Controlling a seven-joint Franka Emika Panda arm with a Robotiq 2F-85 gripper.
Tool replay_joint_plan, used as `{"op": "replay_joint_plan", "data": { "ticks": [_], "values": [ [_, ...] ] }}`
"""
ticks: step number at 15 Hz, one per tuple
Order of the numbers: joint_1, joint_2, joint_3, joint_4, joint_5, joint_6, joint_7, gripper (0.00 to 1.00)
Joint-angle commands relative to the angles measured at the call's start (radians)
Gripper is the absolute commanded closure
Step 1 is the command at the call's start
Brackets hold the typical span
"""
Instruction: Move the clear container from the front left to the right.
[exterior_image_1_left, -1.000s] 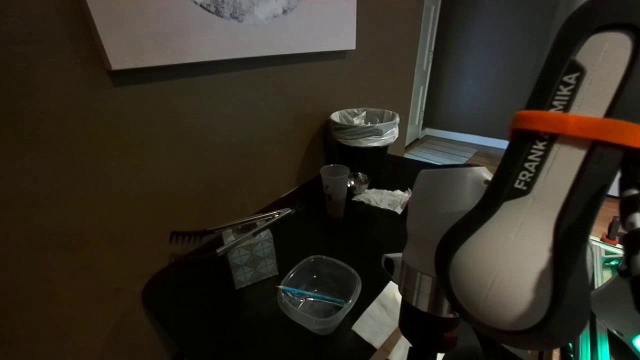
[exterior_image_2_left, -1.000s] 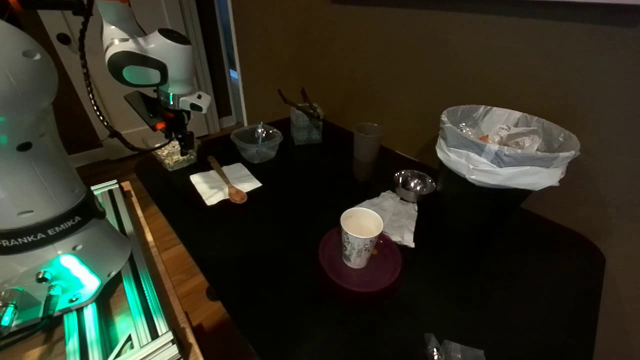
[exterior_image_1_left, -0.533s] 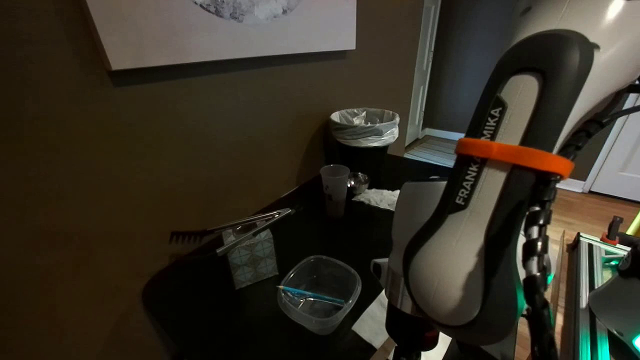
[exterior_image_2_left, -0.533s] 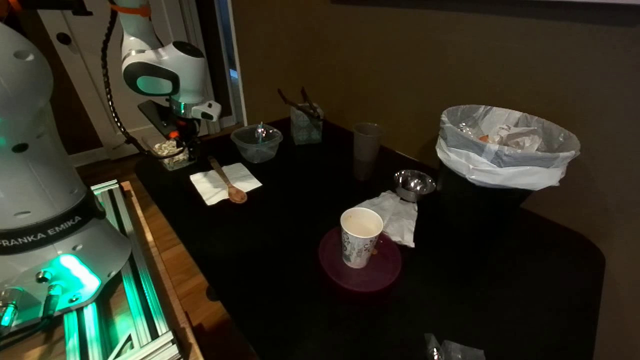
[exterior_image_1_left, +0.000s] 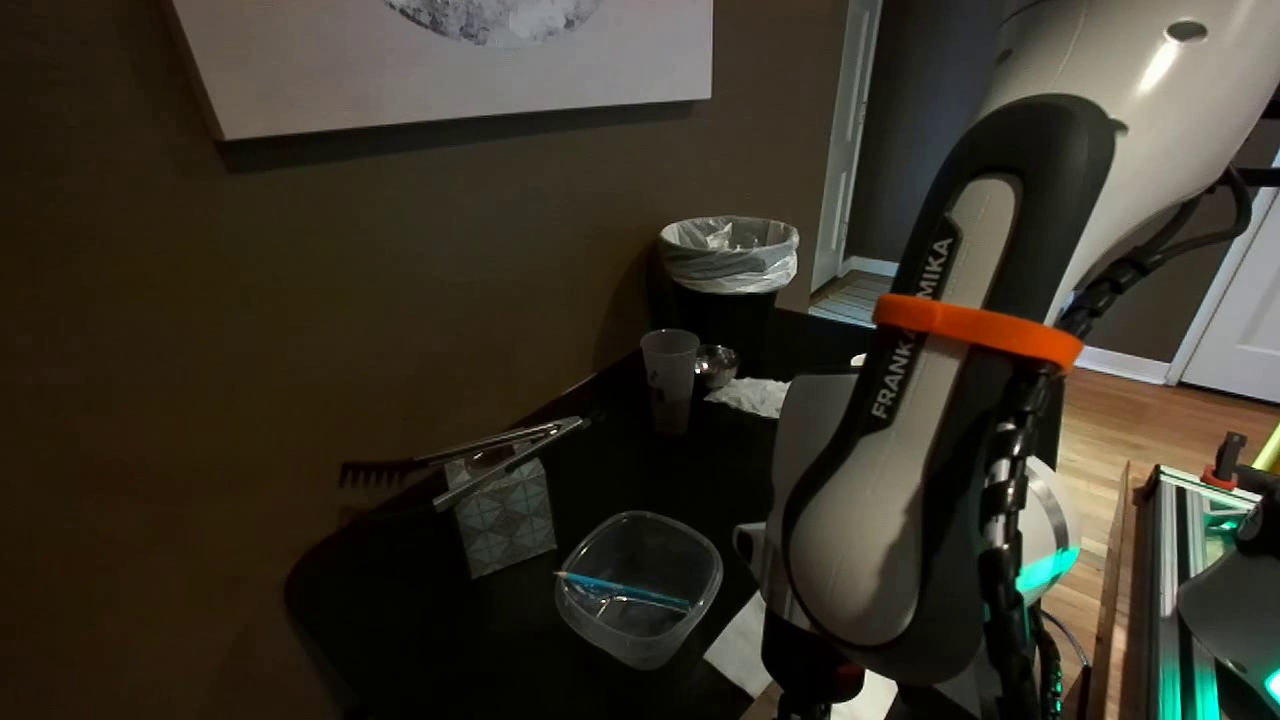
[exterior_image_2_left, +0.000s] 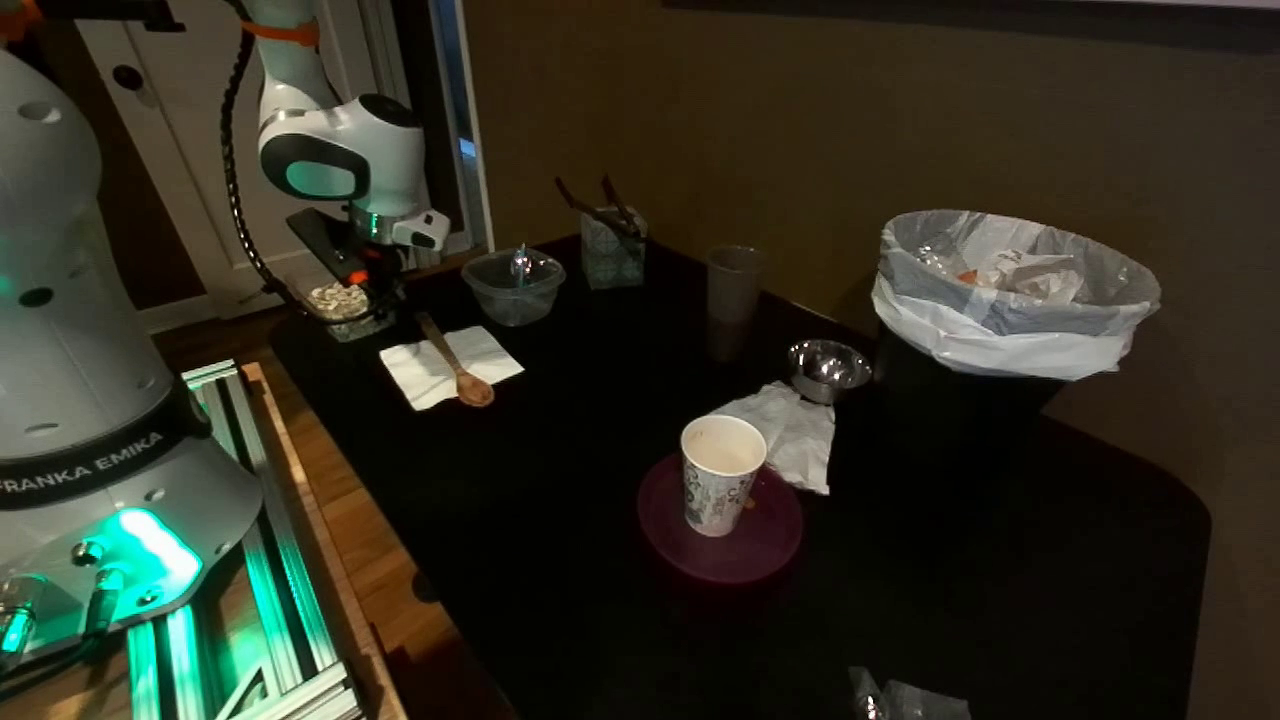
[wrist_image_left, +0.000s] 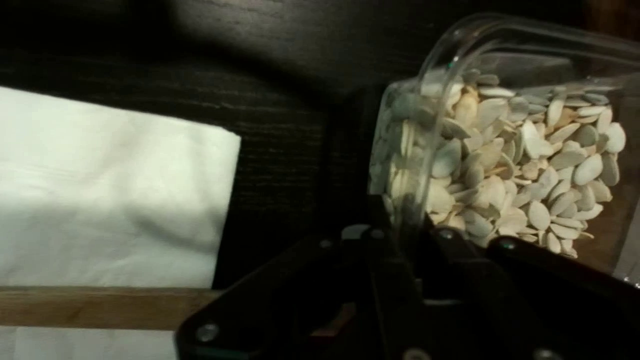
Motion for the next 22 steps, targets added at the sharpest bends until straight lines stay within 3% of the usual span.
{"op": "replay_joint_plan", "data": {
  "ticks": [1, 6, 9, 15, 19, 22],
  "values": [
    [-0.006, -0.037, -0.002, -0.032, -0.013, -0.02, -0.008, 1.0],
    [-0.047, -0.155, 0.01, -0.088, 0.005, -0.136, 0.018, 0.99],
    [-0.12, -0.243, 0.02, -0.102, 0.002, -0.256, 0.067, 0.99],
    [-0.198, -0.375, -0.089, -0.065, 0.032, -0.487, 0.13, 0.99],
    [-0.177, -0.366, -0.122, -0.054, 0.0, -0.48, 0.118, 0.96],
    [-0.201, -0.375, -0.132, -0.017, 0.151, -0.475, 0.072, 0.99]
  ]
}}
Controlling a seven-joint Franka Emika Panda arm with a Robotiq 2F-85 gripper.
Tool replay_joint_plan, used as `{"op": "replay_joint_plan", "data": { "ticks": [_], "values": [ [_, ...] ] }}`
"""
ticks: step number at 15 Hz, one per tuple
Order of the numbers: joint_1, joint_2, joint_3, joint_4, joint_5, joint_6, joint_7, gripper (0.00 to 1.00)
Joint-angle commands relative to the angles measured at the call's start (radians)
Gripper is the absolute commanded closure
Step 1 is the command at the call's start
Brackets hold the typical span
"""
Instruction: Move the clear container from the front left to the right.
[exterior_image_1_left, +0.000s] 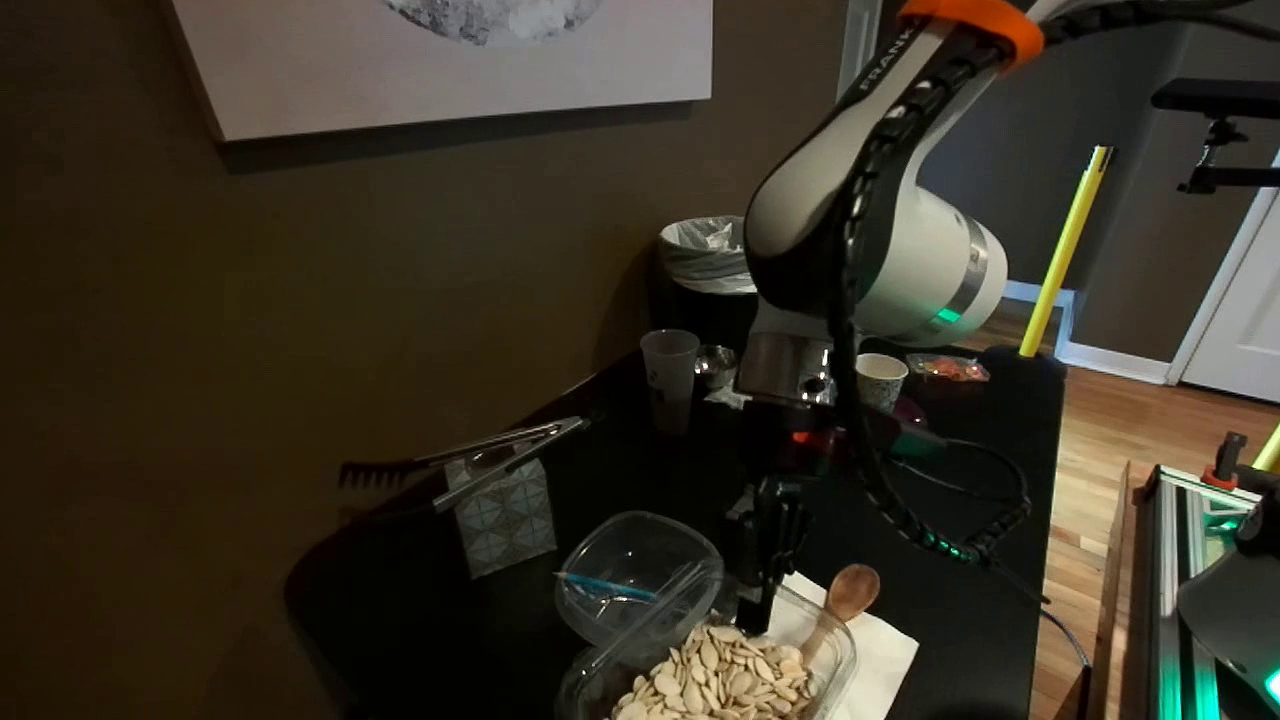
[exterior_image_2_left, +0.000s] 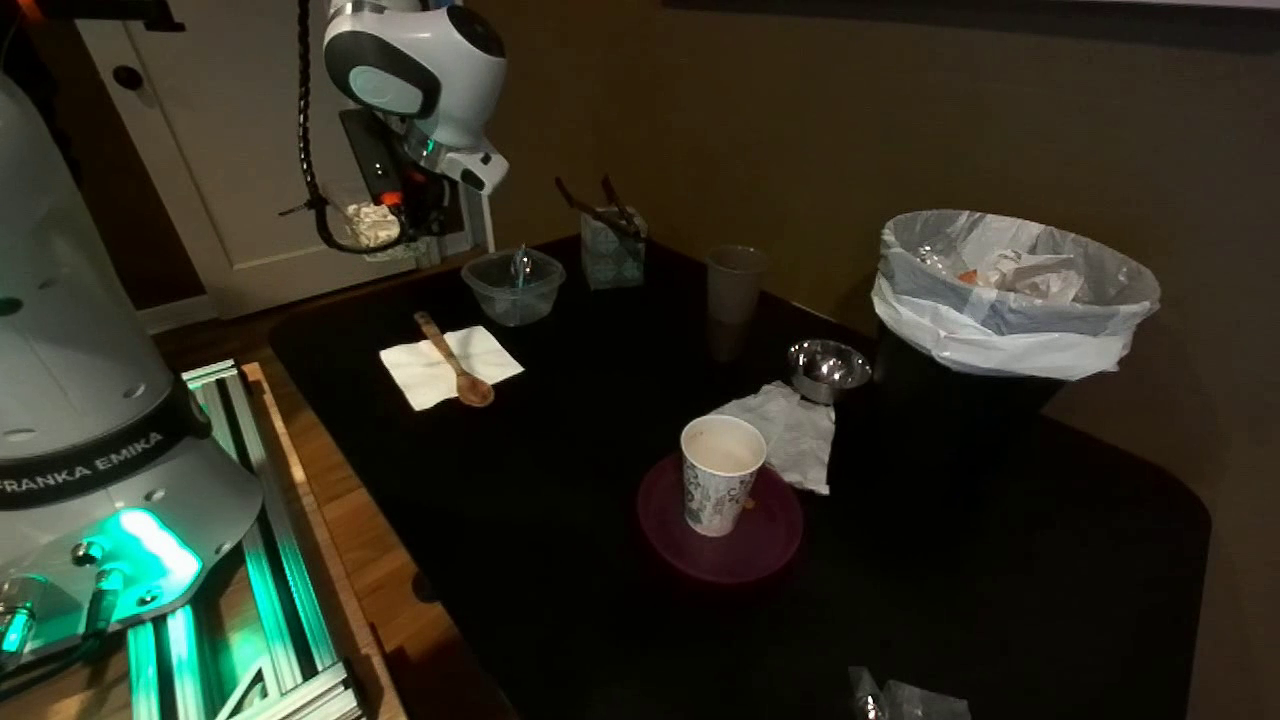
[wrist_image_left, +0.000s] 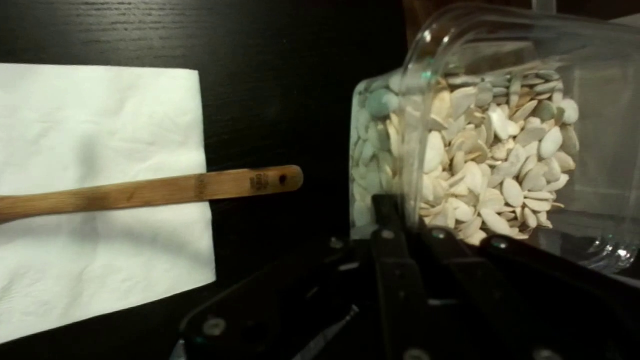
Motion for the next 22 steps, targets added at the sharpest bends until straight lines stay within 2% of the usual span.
{"op": "replay_joint_plan", "data": {
  "ticks": [1, 8, 11, 13, 14, 18, 22],
  "values": [
    [-0.017, -0.019, -0.042, 0.037, 0.155, 0.0, -0.038, 0.99],
    [-0.094, -0.099, -0.184, 0.065, 0.3, 0.036, -0.024, 0.99],
    [-0.129, -0.14, -0.236, 0.052, 0.369, 0.092, -0.037, 0.99],
    [-0.131, -0.157, -0.235, 0.048, 0.454, 0.18, -0.095, 0.99],
    [-0.136, -0.113, -0.24, 0.076, 0.367, 0.125, -0.043, 0.96],
    [-0.125, -0.101, -0.225, 0.086, 0.415, 0.198, -0.06, 0.99],
    [-0.169, -0.105, -0.268, 0.108, 0.421, 0.203, 0.014, 0.99]
  ]
}}
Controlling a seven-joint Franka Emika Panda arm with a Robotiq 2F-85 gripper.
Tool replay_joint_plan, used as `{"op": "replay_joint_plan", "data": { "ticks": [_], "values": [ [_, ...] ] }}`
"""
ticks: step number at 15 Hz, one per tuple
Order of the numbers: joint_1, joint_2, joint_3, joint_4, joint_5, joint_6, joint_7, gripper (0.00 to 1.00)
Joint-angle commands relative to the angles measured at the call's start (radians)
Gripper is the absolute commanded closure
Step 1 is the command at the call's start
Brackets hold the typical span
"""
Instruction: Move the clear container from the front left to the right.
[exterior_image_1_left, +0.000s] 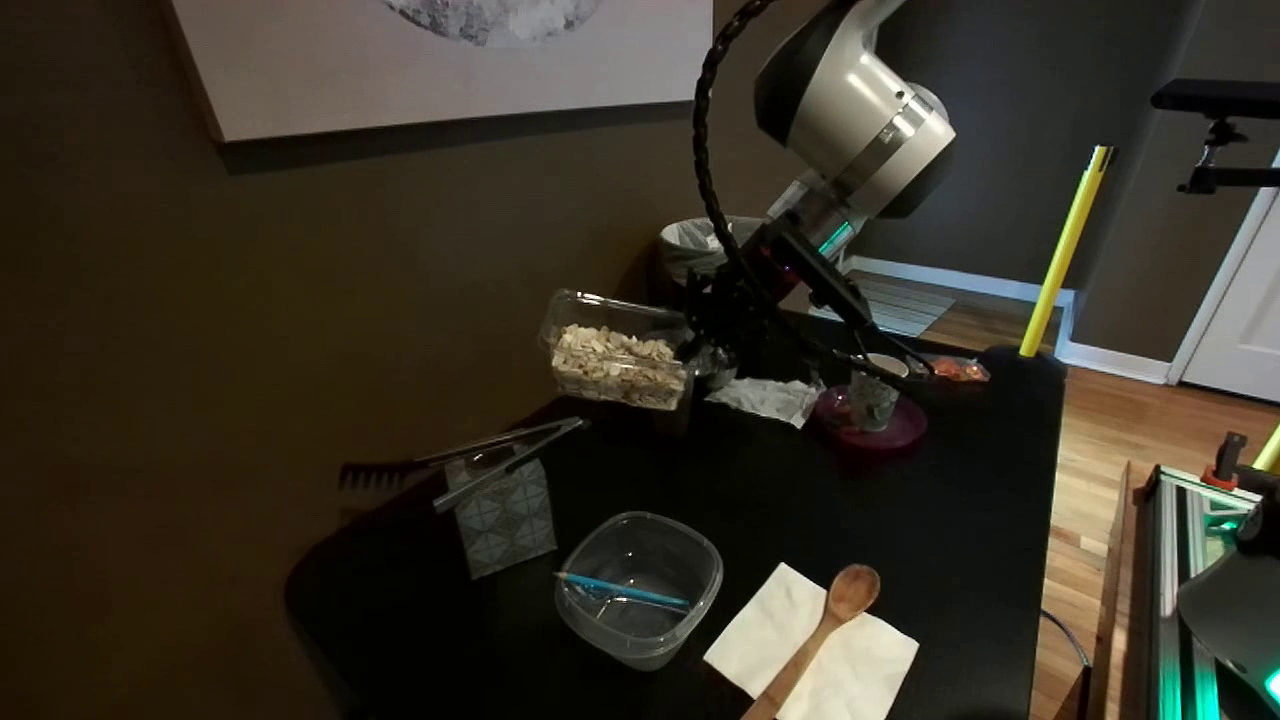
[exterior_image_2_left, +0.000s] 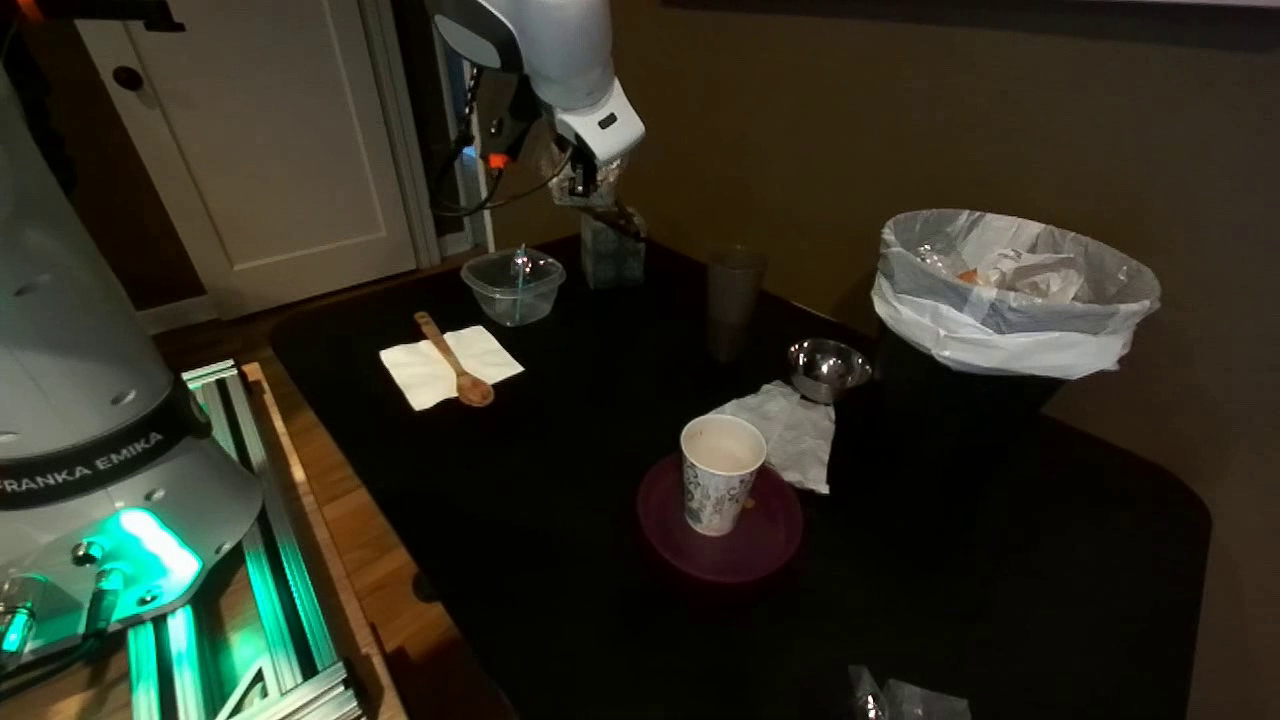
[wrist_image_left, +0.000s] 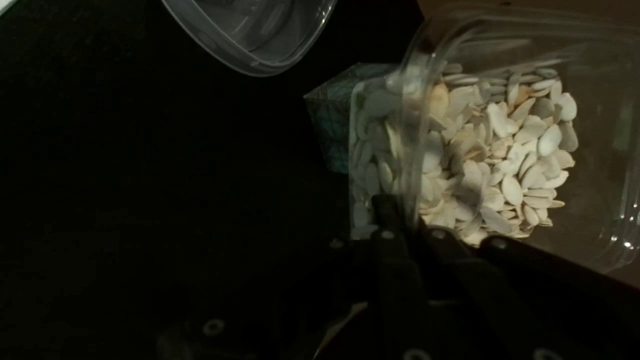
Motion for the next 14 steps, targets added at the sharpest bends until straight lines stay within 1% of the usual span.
{"op": "replay_joint_plan", "data": {
  "ticks": [1, 3, 6, 9, 12, 14],
  "values": [
    [-0.039, -0.004, -0.042, 0.023, 0.008, 0.013, 0.071, 0.99],
    [-0.065, -0.017, -0.072, 0.019, -0.029, 0.002, 0.115, 0.99],
    [-0.107, -0.042, -0.121, 0.005, -0.058, 0.032, 0.149, 0.99],
    [-0.147, -0.06, -0.166, -0.014, -0.124, 0.04, 0.188, 0.99],
    [-0.177, -0.068, -0.2, -0.039, -0.25, 0.07, 0.272, 0.99],
    [-0.195, -0.058, -0.218, -0.063, -0.365, 0.076, 0.355, 0.99]
  ]
}}
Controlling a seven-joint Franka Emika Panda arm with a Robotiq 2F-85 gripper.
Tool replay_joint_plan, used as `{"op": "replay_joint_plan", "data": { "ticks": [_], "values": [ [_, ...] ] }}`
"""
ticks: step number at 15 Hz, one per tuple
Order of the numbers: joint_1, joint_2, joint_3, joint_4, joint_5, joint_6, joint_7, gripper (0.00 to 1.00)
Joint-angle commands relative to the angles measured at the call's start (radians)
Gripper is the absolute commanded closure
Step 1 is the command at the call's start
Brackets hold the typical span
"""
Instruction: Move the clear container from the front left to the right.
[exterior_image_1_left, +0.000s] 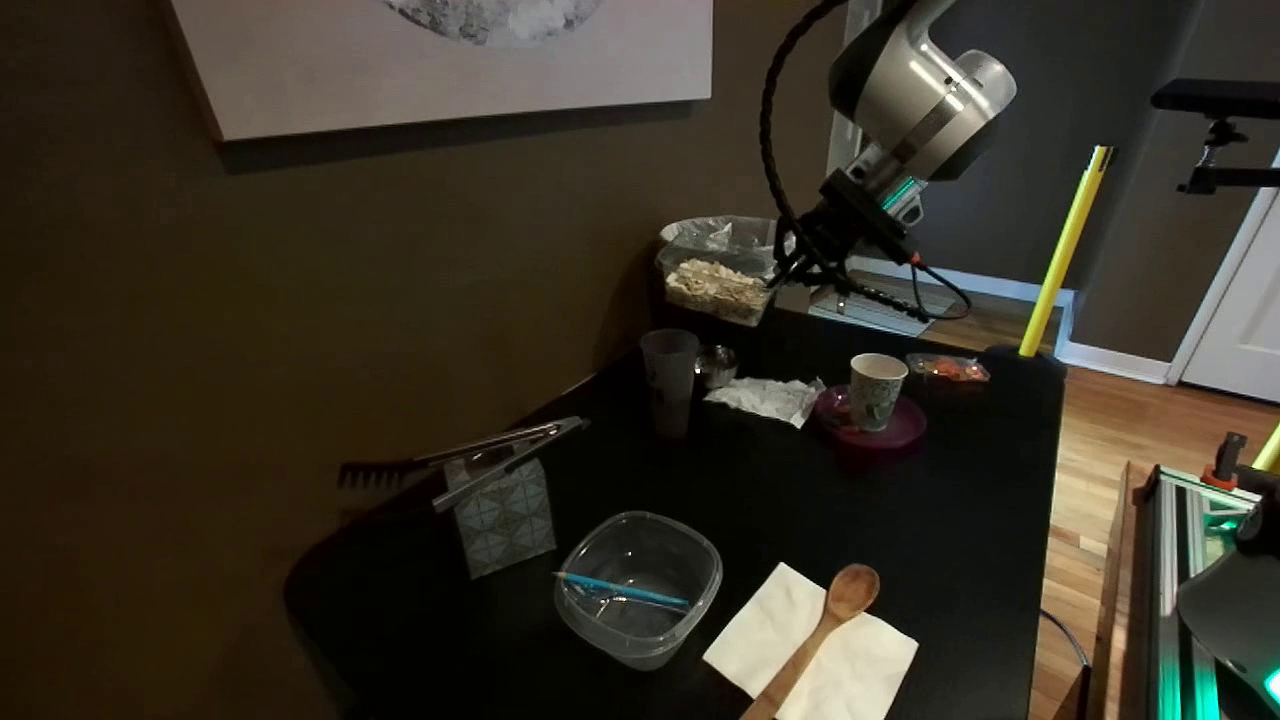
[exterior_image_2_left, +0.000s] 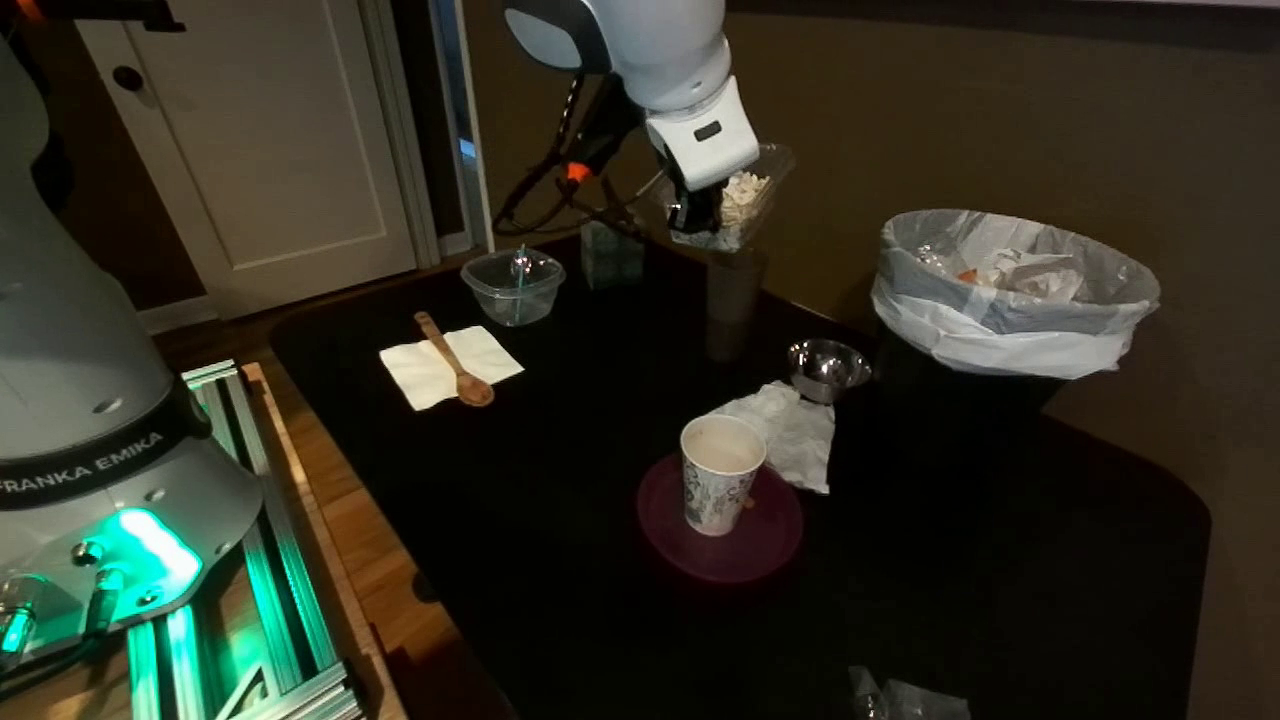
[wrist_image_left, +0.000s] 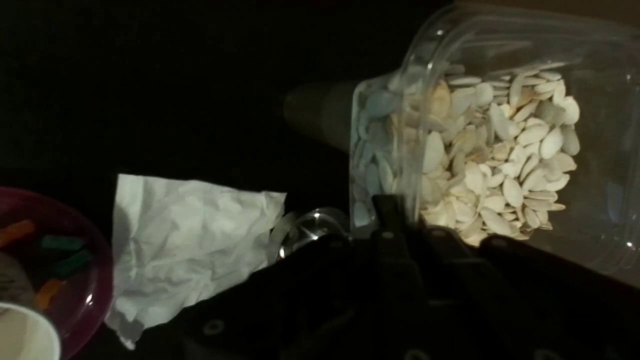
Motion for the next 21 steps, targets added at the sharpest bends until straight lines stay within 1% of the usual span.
{"op": "replay_joint_plan", "data": {
  "ticks": [1, 4, 6, 9, 10, 11, 12, 14, 15, 17, 21],
  "values": [
    [-0.025, -0.018, -0.024, -0.066, -0.201, 0.022, 0.172, 0.99],
    [-0.049, -0.005, -0.047, -0.111, -0.41, -0.01, 0.329, 0.99],
    [-0.059, -0.016, -0.06, -0.132, -0.455, -0.029, 0.372, 0.99],
    [-0.062, -0.041, -0.066, -0.149, -0.441, -0.069, 0.382, 0.99],
    [-0.061, -0.045, -0.064, -0.151, -0.42, -0.072, 0.381, 0.99],
    [-0.056, -0.053, -0.06, -0.155, -0.392, -0.059, 0.351, 0.99],
    [-0.056, -0.006, -0.059, -0.129, -0.41, -0.038, 0.352, 0.96],
    [-0.056, -0.013, -0.059, -0.131, -0.408, -0.039, 0.352, 0.96],
    [-0.056, -0.016, -0.059, -0.132, -0.408, -0.039, 0.352, 0.99],
    [-0.033, 0.021, -0.035, -0.127, -0.336, 0.08, 0.407, 0.99],
    [-0.013, 0.102, -0.014, -0.127, -0.394, 0.137, 0.575, 0.99]
  ]
}}
